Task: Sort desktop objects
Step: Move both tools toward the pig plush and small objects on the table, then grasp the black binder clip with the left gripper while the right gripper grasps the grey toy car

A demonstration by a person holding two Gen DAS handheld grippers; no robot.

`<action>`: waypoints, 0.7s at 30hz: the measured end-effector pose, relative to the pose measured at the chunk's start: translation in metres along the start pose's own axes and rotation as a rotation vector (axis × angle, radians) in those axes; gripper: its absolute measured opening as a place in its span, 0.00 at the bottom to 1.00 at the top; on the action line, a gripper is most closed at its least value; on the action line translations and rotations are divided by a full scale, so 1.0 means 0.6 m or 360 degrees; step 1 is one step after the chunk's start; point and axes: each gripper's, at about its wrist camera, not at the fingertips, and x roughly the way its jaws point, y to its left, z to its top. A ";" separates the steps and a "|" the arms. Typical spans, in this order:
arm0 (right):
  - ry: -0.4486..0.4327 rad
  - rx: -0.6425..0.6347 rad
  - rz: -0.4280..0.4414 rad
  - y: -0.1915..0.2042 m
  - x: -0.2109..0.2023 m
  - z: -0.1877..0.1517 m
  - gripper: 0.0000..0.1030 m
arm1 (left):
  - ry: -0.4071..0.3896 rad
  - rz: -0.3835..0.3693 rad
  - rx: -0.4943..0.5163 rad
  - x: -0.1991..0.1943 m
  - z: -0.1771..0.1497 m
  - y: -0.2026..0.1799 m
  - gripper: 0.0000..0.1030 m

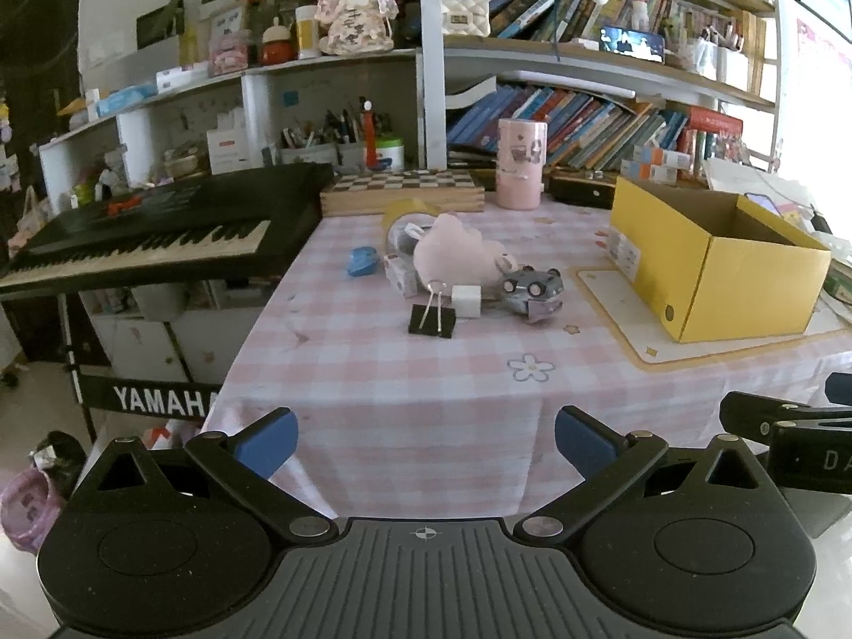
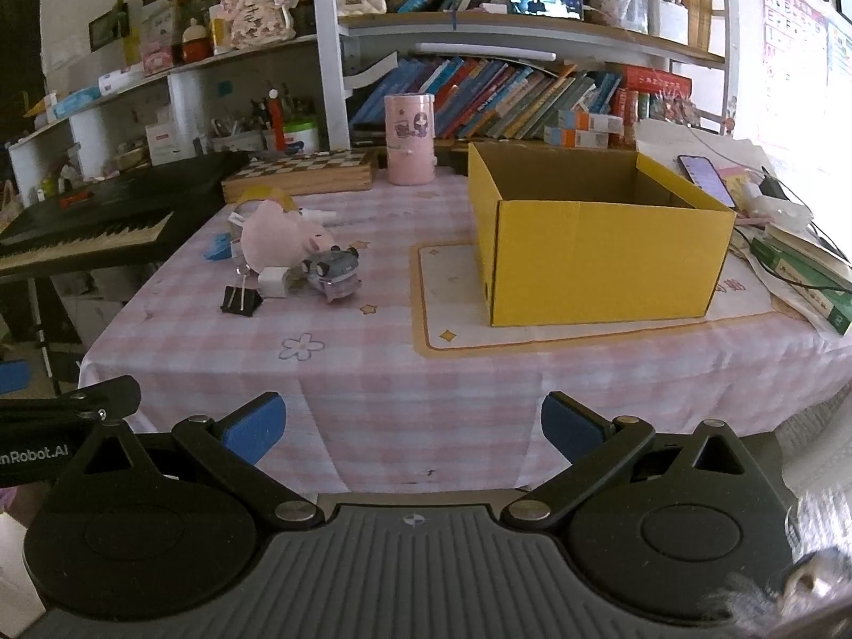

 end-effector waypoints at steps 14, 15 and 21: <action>0.0006 -0.0026 0.0076 0.017 0.004 0.007 1.00 | -0.0016 -0.0051 -0.0004 -0.007 0.001 0.012 1.00; 0.0005 -0.0027 0.0087 0.019 0.004 0.006 1.00 | -0.0009 -0.0046 -0.0002 -0.005 0.000 0.012 1.00; -0.0005 -0.0072 0.0141 0.033 0.006 0.009 1.00 | 0.0020 -0.0003 -0.0003 0.002 0.001 0.018 1.00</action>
